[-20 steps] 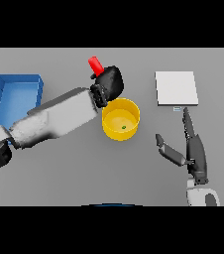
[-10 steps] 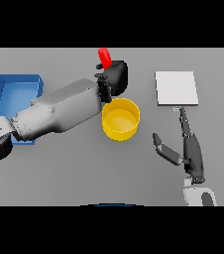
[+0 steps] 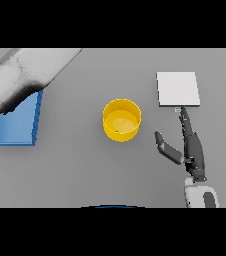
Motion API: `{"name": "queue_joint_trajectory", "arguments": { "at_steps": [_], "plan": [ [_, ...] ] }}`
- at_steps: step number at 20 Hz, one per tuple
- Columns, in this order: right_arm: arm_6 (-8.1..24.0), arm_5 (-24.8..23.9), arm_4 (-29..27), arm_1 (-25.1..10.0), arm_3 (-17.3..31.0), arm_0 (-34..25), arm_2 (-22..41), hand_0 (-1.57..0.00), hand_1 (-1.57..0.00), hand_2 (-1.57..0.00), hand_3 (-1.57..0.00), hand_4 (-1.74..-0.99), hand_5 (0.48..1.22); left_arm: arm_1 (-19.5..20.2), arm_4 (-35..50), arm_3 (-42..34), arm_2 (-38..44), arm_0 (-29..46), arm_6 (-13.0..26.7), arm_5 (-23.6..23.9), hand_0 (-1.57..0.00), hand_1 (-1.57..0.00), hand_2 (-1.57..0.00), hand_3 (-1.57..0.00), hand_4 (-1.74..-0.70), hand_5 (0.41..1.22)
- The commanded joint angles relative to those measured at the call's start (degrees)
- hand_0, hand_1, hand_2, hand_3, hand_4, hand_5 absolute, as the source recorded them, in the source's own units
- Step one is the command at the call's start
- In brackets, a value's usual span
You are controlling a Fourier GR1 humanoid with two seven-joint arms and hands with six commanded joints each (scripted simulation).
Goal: Pick up the red beaker and tilt it to pour out 1 green nut into yellow bowl. Pick up the yellow bowl and place it on the metallic measuring scale.
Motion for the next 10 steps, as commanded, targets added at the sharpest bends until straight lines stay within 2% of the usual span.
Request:
{"name": "queue_joint_trajectory", "arguments": {
  "at_steps": [1,5,8,10],
  "plan": [
    [-0.5,0.2,-0.3,-0.1,0.0,0.0,-0.1,0.00,0.00,0.00,0.00,-1.193,0.597,0.8,2.8,1.9,2.7,0.2,1.1,0.0,-1.57,-1.57,-1.53,-1.40,-1.72,1.221],
    [-1.0,1.5,-1.3,-1.0,-0.5,0.5,-0.2,0.00,0.00,0.00,0.00,-1.222,0.592,5.4,16.3,8.9,15.5,3.3,9.0,3.5,-1.57,-1.57,-1.56,-1.36,-1.73,1.221],
    [-2.4,1.6,-0.8,-1.2,-0.7,1.3,0.2,0.00,0.00,0.00,0.00,-1.222,0.587,9.9,26.4,8.4,22.7,8.7,9.7,8.1,-1.57,-1.57,-1.56,-1.40,-1.74,1.221],
    [-1.6,1.4,-0.9,-1.2,0.7,-0.5,-0.1,0.00,0.00,0.00,0.00,-1.222,0.586,13.0,32.1,6.1,26.2,13.5,10.3,11.1,-1.57,-1.57,-1.57,-1.43,-1.74,1.221]
  ]
}}
